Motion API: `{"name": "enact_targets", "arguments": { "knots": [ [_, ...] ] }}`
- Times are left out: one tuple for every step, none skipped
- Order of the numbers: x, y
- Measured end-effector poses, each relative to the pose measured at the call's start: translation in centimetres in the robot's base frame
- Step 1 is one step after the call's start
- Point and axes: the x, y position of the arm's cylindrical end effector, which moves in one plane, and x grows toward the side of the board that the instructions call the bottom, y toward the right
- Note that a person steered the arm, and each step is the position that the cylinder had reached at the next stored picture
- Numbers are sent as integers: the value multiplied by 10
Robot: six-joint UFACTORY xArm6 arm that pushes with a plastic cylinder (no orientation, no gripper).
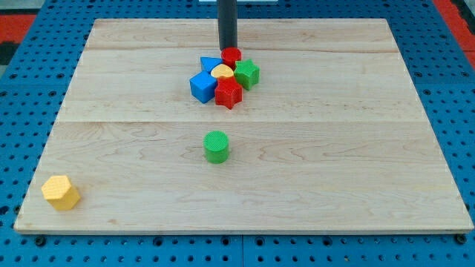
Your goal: Move the green circle into the group of blocks at the center of the board
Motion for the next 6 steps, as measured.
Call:
{"name": "enact_targets", "arguments": {
  "knots": [
    [0, -1],
    [6, -1],
    [6, -2],
    [-22, -7],
    [-34, -84],
    [-21, -168]
  ]
}}
